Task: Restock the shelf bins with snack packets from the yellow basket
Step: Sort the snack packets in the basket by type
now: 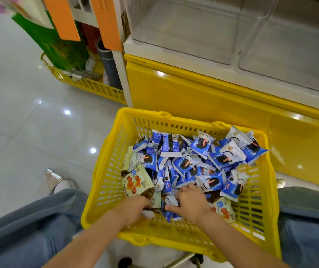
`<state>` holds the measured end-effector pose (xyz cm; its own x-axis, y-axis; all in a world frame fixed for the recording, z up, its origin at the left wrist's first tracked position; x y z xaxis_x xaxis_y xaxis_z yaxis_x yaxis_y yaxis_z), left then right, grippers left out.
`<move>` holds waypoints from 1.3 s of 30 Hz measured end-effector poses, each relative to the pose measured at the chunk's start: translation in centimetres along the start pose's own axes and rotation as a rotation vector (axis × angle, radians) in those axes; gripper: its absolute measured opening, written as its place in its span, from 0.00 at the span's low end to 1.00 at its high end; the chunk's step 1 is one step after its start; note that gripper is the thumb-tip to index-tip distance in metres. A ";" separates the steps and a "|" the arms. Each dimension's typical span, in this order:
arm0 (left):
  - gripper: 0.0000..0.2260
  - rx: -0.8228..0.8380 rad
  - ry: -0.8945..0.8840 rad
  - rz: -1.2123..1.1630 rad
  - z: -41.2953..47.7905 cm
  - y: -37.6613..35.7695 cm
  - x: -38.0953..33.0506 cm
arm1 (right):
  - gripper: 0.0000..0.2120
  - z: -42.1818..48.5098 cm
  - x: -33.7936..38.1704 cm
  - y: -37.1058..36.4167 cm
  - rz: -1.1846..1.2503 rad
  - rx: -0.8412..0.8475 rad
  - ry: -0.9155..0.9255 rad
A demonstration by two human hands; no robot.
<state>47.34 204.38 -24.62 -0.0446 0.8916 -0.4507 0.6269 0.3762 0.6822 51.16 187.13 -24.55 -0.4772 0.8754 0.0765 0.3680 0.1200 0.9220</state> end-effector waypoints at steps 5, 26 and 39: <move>0.10 -0.103 -0.111 0.043 -0.3 0.8 0.1 | 0.16 -0.3 0.0 0.3 0.175 -0.086 -0.059; 0.15 -0.486 0.602 -1.633 -3.5 4.2 -1.4 | 0.04 -1.9 0.1 12.8 1.356 0.016 -0.205; 0.21 -0.437 0.324 -1.451 -4.1 4.9 -2.6 | 0.04 -0.8 1.1 8.1 1.294 -0.264 -0.436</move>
<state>47.30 204.92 -17.72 -0.5893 -0.2978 -0.7511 -0.3671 0.9268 -0.0795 52.97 188.67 -16.64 0.3861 0.3745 0.8430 0.1689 -0.9271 0.3346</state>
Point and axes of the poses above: each hand's wrist, its own z-axis towards the middle knuckle, its own y-axis out of the back of the hand, x = y × z, the point moved 4 cm from there along z, towards the middle knuckle, and after that the axes turned 13 degrees about -x, right-handed, at the moved point
